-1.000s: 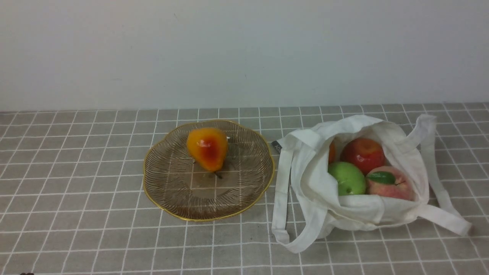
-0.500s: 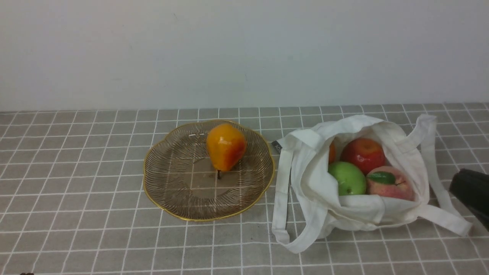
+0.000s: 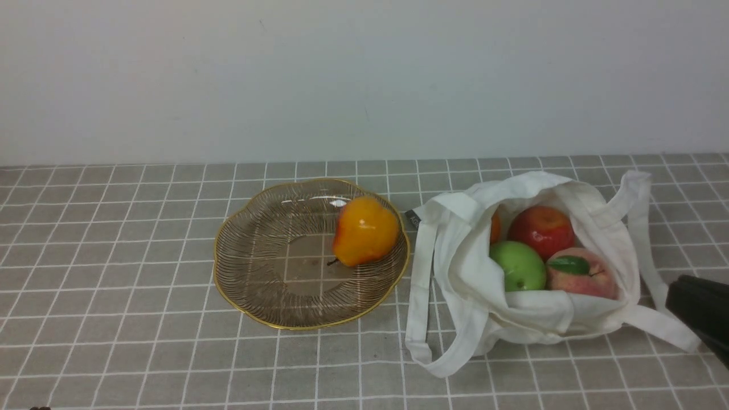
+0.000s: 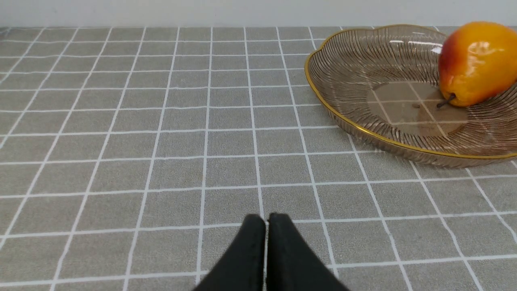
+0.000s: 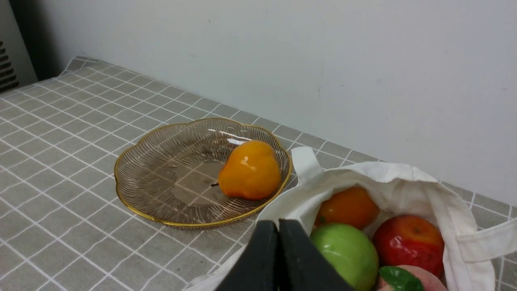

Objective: Take the fruit out of the bag on the grey coffee tablecloth and place them on the plate.

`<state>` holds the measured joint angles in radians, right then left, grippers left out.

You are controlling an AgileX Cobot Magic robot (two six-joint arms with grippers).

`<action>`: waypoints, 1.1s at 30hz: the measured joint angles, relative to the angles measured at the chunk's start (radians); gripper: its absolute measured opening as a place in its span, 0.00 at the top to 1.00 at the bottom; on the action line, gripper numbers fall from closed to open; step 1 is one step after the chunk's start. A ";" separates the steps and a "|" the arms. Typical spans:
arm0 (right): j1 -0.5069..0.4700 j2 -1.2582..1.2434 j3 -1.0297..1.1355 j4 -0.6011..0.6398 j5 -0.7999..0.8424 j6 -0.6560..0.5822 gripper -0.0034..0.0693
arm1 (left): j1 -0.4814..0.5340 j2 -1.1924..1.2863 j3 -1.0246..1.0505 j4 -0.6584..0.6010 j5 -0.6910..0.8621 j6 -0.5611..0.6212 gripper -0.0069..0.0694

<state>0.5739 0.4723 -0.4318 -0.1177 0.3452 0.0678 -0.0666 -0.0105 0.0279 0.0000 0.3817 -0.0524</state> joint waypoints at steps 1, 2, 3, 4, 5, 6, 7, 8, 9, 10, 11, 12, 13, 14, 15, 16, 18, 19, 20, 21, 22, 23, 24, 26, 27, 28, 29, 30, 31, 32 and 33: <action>0.000 0.000 0.000 0.000 0.000 0.000 0.97 | 0.000 0.000 0.000 0.000 0.000 0.000 0.92; 0.000 0.000 0.000 0.001 0.000 0.000 0.97 | 0.000 0.000 0.000 0.000 0.000 0.000 0.92; 0.000 0.000 0.002 0.012 -0.001 0.000 0.97 | 0.000 0.000 0.000 0.000 0.000 0.000 0.92; 0.000 0.000 0.010 0.030 -0.005 0.000 0.97 | 0.000 0.000 0.000 0.000 0.000 0.000 0.92; 0.000 -0.005 0.024 0.050 -0.021 -0.001 0.97 | 0.000 0.000 0.000 0.000 0.000 0.000 0.92; 0.000 -0.015 0.042 0.064 -0.034 -0.006 0.97 | 0.000 0.000 0.000 0.000 0.000 0.000 0.92; -0.005 -0.031 0.063 0.076 -0.050 -0.014 0.97 | 0.000 0.000 0.000 0.000 0.000 0.000 0.92; -0.016 -0.050 0.086 0.084 -0.070 -0.022 0.97 | 0.000 0.000 0.000 0.000 0.000 0.000 0.92; -0.035 -0.073 0.112 0.093 -0.090 -0.029 0.97 | 0.000 0.000 0.000 0.000 0.000 0.000 0.92; -0.054 -0.099 0.133 0.103 -0.104 -0.032 0.97 | 0.000 0.000 0.000 0.000 0.000 0.000 0.92; -0.072 -0.116 0.154 0.118 -0.113 -0.035 0.97 | 0.000 0.000 0.000 0.000 0.000 0.000 0.92; -0.085 -0.128 0.159 0.118 -0.115 -0.035 0.97 | 0.000 0.000 0.000 0.000 0.000 0.000 0.92; -0.146 -0.178 0.200 0.132 -0.127 -0.039 0.97 | 0.000 0.000 0.000 0.000 0.000 0.000 0.92; -0.171 -0.197 0.220 0.136 -0.128 -0.039 0.97 | 0.000 0.000 0.000 0.000 0.000 0.000 0.92; -0.197 -0.217 0.234 0.138 -0.130 -0.040 0.97 | 0.000 0.000 0.000 0.000 0.000 0.000 0.92; -0.250 -0.256 0.257 0.144 -0.130 -0.042 0.97 | 0.000 0.000 0.000 0.000 0.000 0.000 0.92; -0.320 -0.306 0.298 0.147 -0.130 -0.042 0.97 | 0.000 0.000 0.000 0.000 0.000 0.000 0.92; -0.352 -0.330 0.310 0.149 -0.130 -0.042 0.97 | 0.000 0.000 0.000 0.000 0.000 0.000 0.92; -0.391 -0.357 0.331 0.149 -0.130 -0.043 0.97 | 0.000 0.000 0.000 0.000 0.000 0.000 0.92; -0.432 -0.388 0.355 0.152 -0.130 -0.043 0.97 | 0.000 0.000 0.000 0.000 0.000 0.000 0.92; -0.468 -0.416 0.383 0.158 -0.130 -0.043 0.97 | 0.000 0.000 0.000 0.000 0.000 0.000 0.92; -0.474 -0.421 0.383 0.160 -0.130 -0.043 0.97 | 0.000 0.000 0.000 0.000 0.000 0.000 0.92; -0.511 -0.456 0.418 0.176 -0.126 -0.043 0.97 | 0.000 0.000 0.000 0.000 0.000 0.000 0.92; -0.538 -0.476 0.444 0.183 -0.124 -0.043 0.97 | 0.000 0.000 0.000 0.000 0.000 0.000 0.92; -0.549 -0.479 0.452 0.186 -0.116 -0.043 0.97 | 0.000 0.000 0.000 0.000 0.000 0.000 0.92; -0.558 -0.480 0.460 0.189 -0.112 -0.043 0.97 | 0.000 0.000 0.000 0.000 0.000 0.000 0.92; -0.558 -0.479 0.460 0.189 -0.112 -0.043 0.97 | 0.000 0.000 0.000 0.000 0.000 0.000 0.92; -0.559 -0.479 0.461 0.189 -0.091 -0.043 0.97 | 0.000 0.000 0.000 0.000 0.000 0.000 0.92; -0.559 -0.480 0.461 0.189 -0.069 -0.044 0.97 | 0.000 0.000 0.000 0.000 0.000 0.000 0.92; -0.559 -0.480 0.461 0.188 -0.035 -0.044 0.97 | 0.000 0.000 0.000 0.000 0.000 0.000 0.92; -0.559 -0.480 0.461 0.182 -0.005 -0.044 0.97 | 0.000 0.000 0.000 0.000 0.000 0.000 0.92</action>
<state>0.0145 -0.0079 0.0294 0.0639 0.3400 0.0241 -0.0666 -0.0105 0.0279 0.0000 0.3817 -0.0524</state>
